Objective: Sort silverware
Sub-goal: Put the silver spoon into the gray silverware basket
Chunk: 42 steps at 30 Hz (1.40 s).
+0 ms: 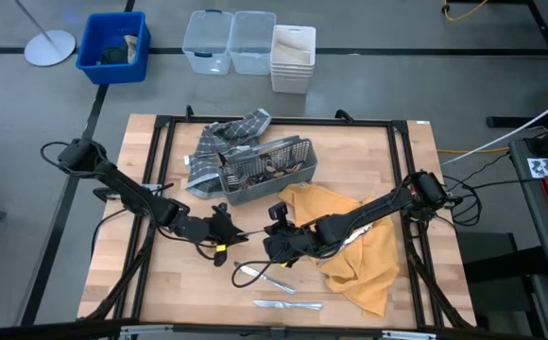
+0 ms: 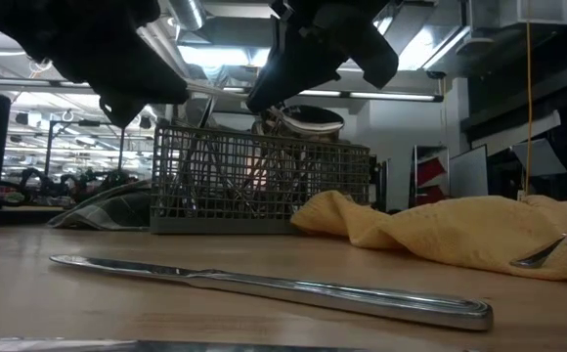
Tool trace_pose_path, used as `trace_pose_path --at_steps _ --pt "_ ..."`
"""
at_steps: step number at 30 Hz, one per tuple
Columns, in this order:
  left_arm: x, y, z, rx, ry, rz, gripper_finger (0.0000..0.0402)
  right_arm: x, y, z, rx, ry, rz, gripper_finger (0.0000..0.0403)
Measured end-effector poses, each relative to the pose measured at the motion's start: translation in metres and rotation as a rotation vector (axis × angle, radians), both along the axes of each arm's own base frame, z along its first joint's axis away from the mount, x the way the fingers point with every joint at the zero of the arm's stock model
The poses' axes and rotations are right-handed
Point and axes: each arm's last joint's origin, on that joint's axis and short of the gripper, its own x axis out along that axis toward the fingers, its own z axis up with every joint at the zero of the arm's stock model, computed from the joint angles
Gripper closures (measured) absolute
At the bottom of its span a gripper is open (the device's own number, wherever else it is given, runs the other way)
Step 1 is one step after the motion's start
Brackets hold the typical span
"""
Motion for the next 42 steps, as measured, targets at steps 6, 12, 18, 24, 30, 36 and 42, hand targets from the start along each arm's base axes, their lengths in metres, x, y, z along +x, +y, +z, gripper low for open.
trace_pose_path --at_steps 6,12,18,24,30,36,42 --pt "0.000 0.001 0.000 0.009 0.000 0.004 0.0374 0.000 0.000 0.000 0.000 0.001 0.000 0.0391" --pt "0.000 0.002 -0.001 0.017 0.002 0.007 0.0397 -0.001 0.001 0.001 0.004 -0.001 0.001 0.0391" --pt "0.000 0.002 0.000 0.002 0.000 0.012 0.0399 -0.001 0.001 0.001 0.004 -0.001 0.001 0.0390" --pt "0.001 0.001 0.000 -0.008 -0.002 0.009 0.0401 0.000 0.001 0.000 0.029 -0.002 0.001 0.0359" --pt "0.002 0.001 0.003 -0.017 -0.022 0.009 0.0401 0.003 0.002 0.002 0.102 -0.062 -0.055 0.0291" --pt "0.005 0.008 0.002 -0.012 -0.016 0.042 0.0401 -0.002 0.000 0.016 0.103 -0.083 -0.060 0.0276" --pt "0.008 0.018 0.002 -0.011 -0.016 0.087 0.0401 -0.019 -0.007 0.043 0.121 -0.089 -0.079 0.0281"
